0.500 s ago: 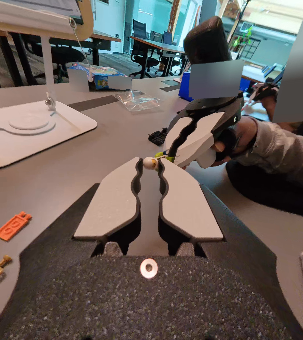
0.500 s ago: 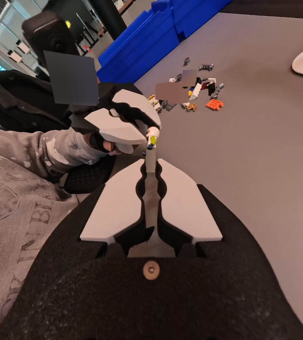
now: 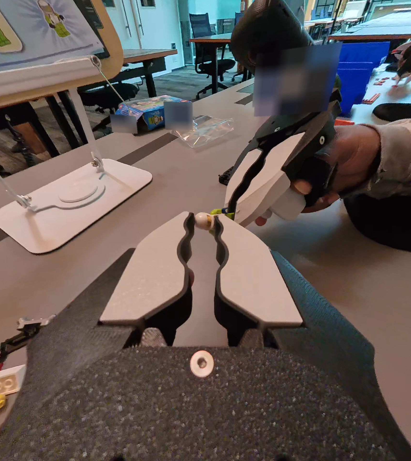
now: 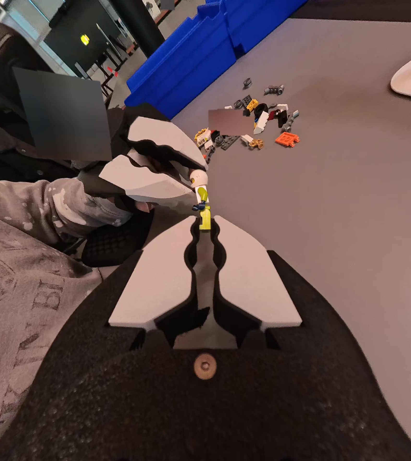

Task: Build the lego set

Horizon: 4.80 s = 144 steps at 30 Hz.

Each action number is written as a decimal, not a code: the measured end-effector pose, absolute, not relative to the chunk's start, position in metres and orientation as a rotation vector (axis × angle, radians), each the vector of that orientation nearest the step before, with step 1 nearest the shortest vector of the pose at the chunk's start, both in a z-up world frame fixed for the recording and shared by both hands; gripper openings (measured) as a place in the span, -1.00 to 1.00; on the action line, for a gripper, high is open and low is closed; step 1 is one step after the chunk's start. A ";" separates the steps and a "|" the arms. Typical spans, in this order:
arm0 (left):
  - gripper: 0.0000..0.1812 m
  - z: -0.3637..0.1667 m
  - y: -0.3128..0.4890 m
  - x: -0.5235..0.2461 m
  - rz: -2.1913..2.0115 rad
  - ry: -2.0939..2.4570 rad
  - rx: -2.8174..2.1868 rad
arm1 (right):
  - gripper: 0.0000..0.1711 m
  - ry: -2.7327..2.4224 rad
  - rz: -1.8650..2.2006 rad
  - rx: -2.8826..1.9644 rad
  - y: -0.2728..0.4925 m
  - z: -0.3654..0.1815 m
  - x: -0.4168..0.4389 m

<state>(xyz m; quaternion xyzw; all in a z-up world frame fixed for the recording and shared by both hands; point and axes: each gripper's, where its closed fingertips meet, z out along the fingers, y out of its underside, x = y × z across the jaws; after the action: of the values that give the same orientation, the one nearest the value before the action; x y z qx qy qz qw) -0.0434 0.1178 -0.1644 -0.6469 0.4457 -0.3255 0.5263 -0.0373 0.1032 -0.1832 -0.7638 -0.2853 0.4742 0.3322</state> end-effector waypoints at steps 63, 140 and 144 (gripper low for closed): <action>-0.85 -0.201 0.078 -0.049 -0.377 1.691 -1.280 | -0.92 -1.487 0.109 -1.453 0.077 -0.190 -0.047; -0.96 -0.213 0.075 -0.020 -1.387 1.630 -2.033 | -0.71 -1.008 1.068 -1.862 0.099 -0.198 -0.019; -0.96 -0.213 0.070 -0.021 -1.382 1.655 -2.026 | -0.83 -1.040 1.152 -1.838 0.090 -0.194 -0.024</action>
<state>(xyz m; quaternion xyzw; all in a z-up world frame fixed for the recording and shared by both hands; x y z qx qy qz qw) -0.0210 0.0696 -0.2134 -0.6818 0.5571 -0.4652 0.0914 -0.0237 0.0900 -0.1940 -0.7128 -0.4034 0.4469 0.3598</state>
